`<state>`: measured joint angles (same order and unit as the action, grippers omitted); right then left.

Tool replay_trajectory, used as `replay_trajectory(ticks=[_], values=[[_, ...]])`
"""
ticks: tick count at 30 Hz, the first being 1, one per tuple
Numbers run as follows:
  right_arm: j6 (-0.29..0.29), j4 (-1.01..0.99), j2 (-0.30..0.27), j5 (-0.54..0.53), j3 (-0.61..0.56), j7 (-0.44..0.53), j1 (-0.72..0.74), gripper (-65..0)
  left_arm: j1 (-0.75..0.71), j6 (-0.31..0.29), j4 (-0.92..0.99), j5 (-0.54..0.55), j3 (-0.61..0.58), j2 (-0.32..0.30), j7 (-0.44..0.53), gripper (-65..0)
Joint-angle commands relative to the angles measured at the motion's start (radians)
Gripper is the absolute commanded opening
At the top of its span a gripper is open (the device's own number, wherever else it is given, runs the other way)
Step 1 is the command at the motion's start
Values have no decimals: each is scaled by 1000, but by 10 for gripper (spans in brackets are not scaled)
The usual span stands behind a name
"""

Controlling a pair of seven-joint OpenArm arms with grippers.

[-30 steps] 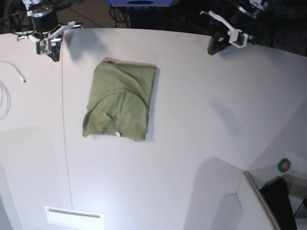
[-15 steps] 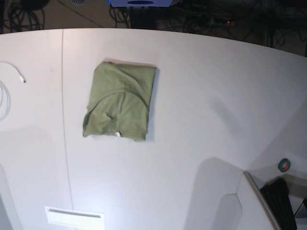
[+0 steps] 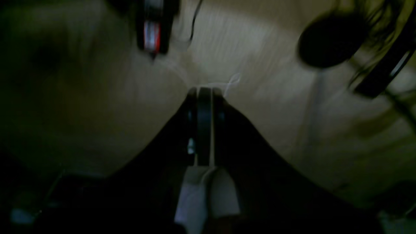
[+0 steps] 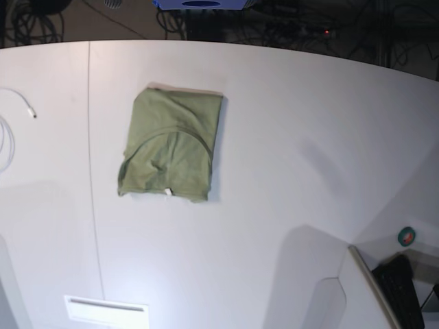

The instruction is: Layout the t-shirt on the table in an organized manner, then fold the t-shirt properly

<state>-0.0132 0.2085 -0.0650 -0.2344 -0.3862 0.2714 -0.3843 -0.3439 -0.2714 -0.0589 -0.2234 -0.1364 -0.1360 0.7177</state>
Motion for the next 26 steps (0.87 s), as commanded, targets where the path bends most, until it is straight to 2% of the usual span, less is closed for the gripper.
replay_trajectory(ticks=[1, 4, 6, 9, 13, 16, 26], values=[[-6, -31, -9, -1, 2, 7, 12, -650, -8, -2, 20, -4, -13, -4, -8, -650], [-6, -36, -2, -1, 5, 7, 23, -650, 32, -2, 32, -4, -12, -6, -129, -650], [-6, -24, -2, -1, 5, 7, 21, -650, 32, -2, 1, -3, -12, -11, -171, -650], [-6, -17, -2, -1, 6, 7, 20, -650, 33, -2, -25, 5, -10, -30, -171, -650], [-6, -17, -2, -1, 6, 7, 23, -650, 32, -2, -22, 103, -21, -34, -175, -650], [-6, -17, -2, -1, 6, 7, 23, -650, 19, -2, -20, 129, -16, -35, -180, -650], [-6, -17, -12, -1, 3, 7, 54, -650, 52, -2, -22, 118, -22, -21, -180, -650]])
